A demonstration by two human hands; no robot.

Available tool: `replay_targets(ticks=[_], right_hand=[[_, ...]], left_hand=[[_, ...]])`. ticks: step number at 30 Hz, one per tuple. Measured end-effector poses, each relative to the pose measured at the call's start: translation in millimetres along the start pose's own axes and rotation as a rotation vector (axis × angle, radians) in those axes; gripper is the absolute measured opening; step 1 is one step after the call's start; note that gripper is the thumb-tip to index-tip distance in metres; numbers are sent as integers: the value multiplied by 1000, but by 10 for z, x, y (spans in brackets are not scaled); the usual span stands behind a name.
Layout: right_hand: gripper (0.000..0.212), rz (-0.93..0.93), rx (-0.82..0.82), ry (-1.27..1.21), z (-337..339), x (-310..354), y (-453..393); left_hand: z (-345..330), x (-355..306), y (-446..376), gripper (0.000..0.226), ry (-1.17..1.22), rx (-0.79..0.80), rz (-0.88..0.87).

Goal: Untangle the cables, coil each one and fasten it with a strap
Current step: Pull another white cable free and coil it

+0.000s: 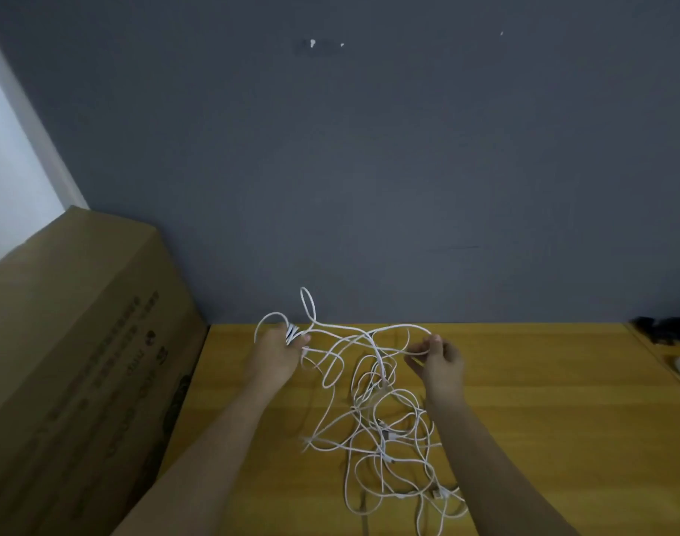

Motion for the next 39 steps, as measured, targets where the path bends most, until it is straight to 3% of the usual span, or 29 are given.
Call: replay_targets(ticks=[3, 6, 8, 10, 15, 24, 28, 31, 39], right_hand=[[11, 232, 104, 551, -170, 222, 61], [43, 655, 231, 943, -469, 534, 305], [47, 800, 486, 991, -799, 556, 526], [46, 790, 682, 1018, -1048, 439, 656], [24, 682, 785, 1037, -1309, 230, 733], [8, 537, 752, 859, -1352, 280, 815], [18, 441, 763, 664, -1444, 502, 854], [18, 340, 743, 516, -1432, 663, 785], [13, 209, 186, 99, -667, 750, 198]], left_hand=[[74, -197, 18, 33, 19, -5, -104], [126, -336, 56, 27, -56, -8, -190], [116, -381, 92, 26, -83, 12, -232], [135, -411, 118, 25, -57, 32, -245], [255, -533, 179, 15, 54, 63, -299], [739, -382, 225, 28, 0, -136, -252], [973, -361, 228, 33, -116, -293, -262], [967, -332, 218, 32, -210, -286, -298], [1082, -235, 98, 25, -301, -331, -294]])
Point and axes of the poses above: each hand's wrist, its own y-axis away from the middle knuckle, its own z-axis out of the back of the hand, x = y × z, the point moved 10 cm from there along -y, towards the middle knuckle, and after that the axes turned 7 degrees about -y, right-handed, at the moved point
